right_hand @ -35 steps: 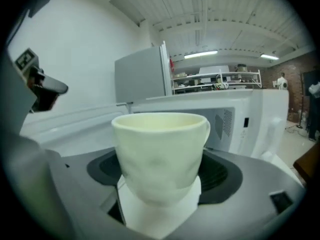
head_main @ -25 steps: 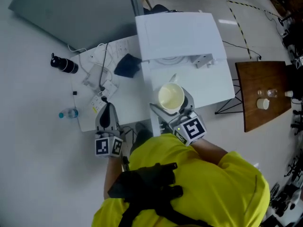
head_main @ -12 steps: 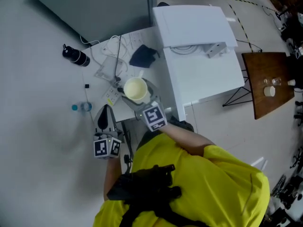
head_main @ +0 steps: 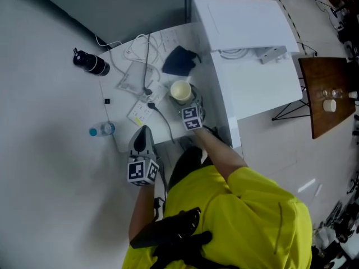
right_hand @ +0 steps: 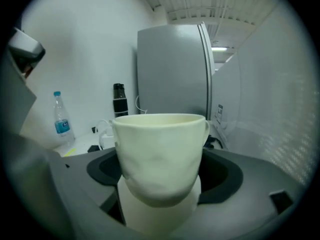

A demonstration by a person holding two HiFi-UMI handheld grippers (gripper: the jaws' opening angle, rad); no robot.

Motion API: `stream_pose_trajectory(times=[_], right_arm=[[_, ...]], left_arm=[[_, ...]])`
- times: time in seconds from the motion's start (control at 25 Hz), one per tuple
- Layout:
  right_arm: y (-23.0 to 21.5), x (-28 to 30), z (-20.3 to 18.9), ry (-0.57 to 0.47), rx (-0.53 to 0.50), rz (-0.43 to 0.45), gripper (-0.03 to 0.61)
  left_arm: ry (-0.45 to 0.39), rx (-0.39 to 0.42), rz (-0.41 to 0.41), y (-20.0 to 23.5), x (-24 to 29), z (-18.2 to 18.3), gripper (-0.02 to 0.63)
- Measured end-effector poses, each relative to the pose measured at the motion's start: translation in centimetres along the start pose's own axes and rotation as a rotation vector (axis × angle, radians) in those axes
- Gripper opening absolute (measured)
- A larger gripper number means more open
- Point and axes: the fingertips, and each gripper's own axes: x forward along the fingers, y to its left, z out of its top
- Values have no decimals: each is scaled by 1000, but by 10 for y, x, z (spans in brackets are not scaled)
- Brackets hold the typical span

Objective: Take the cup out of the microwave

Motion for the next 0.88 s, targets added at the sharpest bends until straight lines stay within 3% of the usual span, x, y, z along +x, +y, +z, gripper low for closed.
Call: stream_pose_trajectory(times=[0.16,0.48,0.88], right_arm=[[-13,15,-15,15,5,-31,451],[-36,24,-32,43,20,-75,451],[-32,-1,-37,119,-47,-90,460]], left_arm=[[24,-24,-24,-3,4,-8,-2],[51,4,-40,-8,8,-12,-2],[46,22,-67,-19,20,-5,-2]])
